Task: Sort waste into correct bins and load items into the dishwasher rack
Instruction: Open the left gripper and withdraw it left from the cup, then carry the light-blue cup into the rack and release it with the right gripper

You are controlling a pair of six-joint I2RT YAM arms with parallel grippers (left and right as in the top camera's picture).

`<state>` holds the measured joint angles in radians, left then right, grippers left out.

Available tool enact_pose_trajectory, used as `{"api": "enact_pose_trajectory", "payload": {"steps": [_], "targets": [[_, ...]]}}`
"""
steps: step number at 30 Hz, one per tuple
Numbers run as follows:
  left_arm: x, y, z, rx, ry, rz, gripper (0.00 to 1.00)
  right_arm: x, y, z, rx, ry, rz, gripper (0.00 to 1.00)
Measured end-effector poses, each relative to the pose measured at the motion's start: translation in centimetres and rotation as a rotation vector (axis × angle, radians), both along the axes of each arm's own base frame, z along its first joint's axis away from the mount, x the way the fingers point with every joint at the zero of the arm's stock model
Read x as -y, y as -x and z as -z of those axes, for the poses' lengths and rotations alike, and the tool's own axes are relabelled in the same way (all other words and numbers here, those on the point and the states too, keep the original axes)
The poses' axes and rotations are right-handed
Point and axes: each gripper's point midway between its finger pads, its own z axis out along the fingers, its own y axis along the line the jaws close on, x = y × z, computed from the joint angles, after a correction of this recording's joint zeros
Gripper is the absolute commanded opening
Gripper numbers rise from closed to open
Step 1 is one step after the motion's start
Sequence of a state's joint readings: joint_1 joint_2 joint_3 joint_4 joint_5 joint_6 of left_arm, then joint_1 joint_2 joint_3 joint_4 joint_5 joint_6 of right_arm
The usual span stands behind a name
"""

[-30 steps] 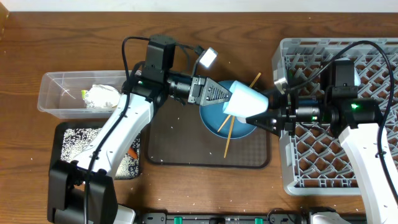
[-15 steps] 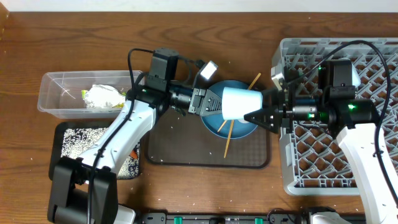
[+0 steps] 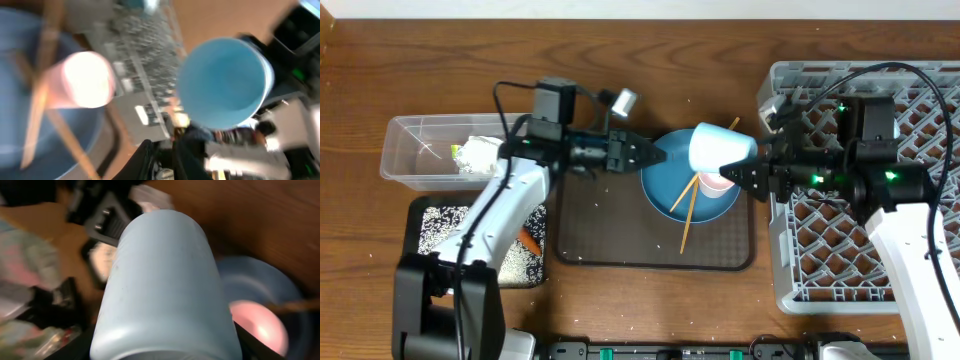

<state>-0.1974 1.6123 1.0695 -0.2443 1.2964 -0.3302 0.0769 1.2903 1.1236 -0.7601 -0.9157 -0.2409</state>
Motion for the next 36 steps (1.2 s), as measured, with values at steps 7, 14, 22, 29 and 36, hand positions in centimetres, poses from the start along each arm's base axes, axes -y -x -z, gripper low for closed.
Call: {"api": "enact_pose_trajectory", "payload": {"steps": [7,14,22,29,36], "targets": [[-5.9,-1.0,7.7,-0.231,-0.397,-0.281,0.32,4.5,-1.4,1.7,-0.055,0.223,0.303,0.24],[-11.5,-1.2,12.2,-0.238,-0.772,-0.449,0.64,11.4,-2.8,2.5,-0.091,0.418,0.655,0.23],[-13.7,-1.7,13.0,-0.214,-0.894,-0.517,0.97,15.1,-4.2,3.4,-0.114,0.490,0.829,0.26],[-14.1,-1.8,13.1,-0.211,-0.913,-0.527,0.98,16.7,-5.1,4.4,-0.188,0.530,0.870,0.26],[-14.2,-1.8,13.1,-0.210,-0.921,-0.531,0.98,17.5,-7.5,3.3,-0.227,0.544,0.878,0.25]]}}
